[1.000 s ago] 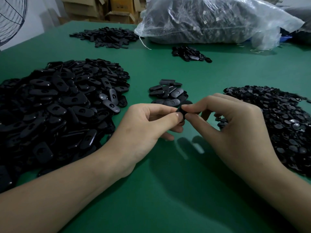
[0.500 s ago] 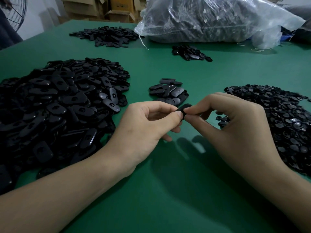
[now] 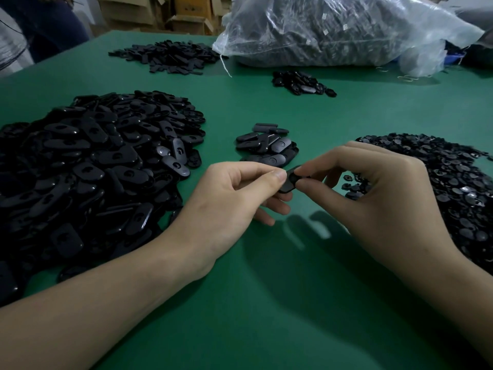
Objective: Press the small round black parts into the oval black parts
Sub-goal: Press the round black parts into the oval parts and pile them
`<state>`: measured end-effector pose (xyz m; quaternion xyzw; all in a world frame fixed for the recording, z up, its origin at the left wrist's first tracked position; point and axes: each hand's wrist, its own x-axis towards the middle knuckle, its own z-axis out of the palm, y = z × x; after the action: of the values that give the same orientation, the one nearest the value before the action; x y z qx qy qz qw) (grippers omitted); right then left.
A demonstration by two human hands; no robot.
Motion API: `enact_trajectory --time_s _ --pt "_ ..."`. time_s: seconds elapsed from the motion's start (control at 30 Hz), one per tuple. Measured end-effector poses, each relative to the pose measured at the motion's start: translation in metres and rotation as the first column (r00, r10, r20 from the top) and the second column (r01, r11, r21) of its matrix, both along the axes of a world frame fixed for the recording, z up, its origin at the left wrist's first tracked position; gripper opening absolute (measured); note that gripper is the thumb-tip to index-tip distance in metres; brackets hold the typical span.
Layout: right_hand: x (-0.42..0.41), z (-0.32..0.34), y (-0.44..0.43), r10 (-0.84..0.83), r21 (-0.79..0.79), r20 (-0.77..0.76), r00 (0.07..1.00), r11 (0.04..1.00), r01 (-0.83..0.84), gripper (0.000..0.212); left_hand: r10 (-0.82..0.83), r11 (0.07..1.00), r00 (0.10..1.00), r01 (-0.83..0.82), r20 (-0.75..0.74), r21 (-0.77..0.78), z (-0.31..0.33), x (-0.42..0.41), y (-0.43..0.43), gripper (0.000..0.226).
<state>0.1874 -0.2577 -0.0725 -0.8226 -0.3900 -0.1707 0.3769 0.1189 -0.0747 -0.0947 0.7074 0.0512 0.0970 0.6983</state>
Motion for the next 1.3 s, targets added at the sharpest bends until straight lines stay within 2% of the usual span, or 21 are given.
enact_trajectory --time_s 0.4,0.53,0.73,0.97,1.13,1.23,1.3 --pt "0.0015 -0.0031 0.0006 0.04 0.085 -0.18 0.983 0.996 -0.025 0.006 0.009 1.0 1.0 -0.009 0.016 0.016 0.0002 0.0 -0.0007 0.02" --pt "-0.0002 -0.0018 0.0005 0.026 0.064 -0.145 0.989 0.998 -0.016 0.006 0.011 0.999 1.0 -0.012 0.025 0.032 -0.0009 -0.0002 -0.0003 0.02" --pt "-0.0028 0.001 0.0008 0.007 -0.021 -0.008 1.0 1.0 -0.007 0.007 0.005 0.997 0.999 -0.008 0.038 0.08 -0.0033 -0.0002 0.0009 0.018" --pt "-0.0009 0.0011 0.0 0.037 -0.035 -0.013 0.999 0.999 -0.037 0.006 -0.004 0.996 0.999 0.0 0.045 0.09 -0.004 0.0001 0.0013 0.017" --pt "0.0005 -0.0013 -0.0001 0.041 -0.041 -0.011 0.999 0.998 -0.041 0.007 -0.016 0.997 0.999 0.012 0.049 0.072 -0.0044 0.0005 0.0012 0.007" --pt "-0.0006 -0.0019 0.0004 0.048 0.011 -0.077 0.996 0.999 -0.048 0.012 -0.007 0.998 0.998 0.002 0.068 0.068 -0.0044 0.0001 0.0008 0.004" --pt "-0.003 -0.0036 0.0029 0.092 0.131 -0.275 0.957 0.99 -0.057 0.019 0.023 0.998 0.995 -0.028 0.099 0.048 -0.004 -0.0007 -0.0005 0.003"
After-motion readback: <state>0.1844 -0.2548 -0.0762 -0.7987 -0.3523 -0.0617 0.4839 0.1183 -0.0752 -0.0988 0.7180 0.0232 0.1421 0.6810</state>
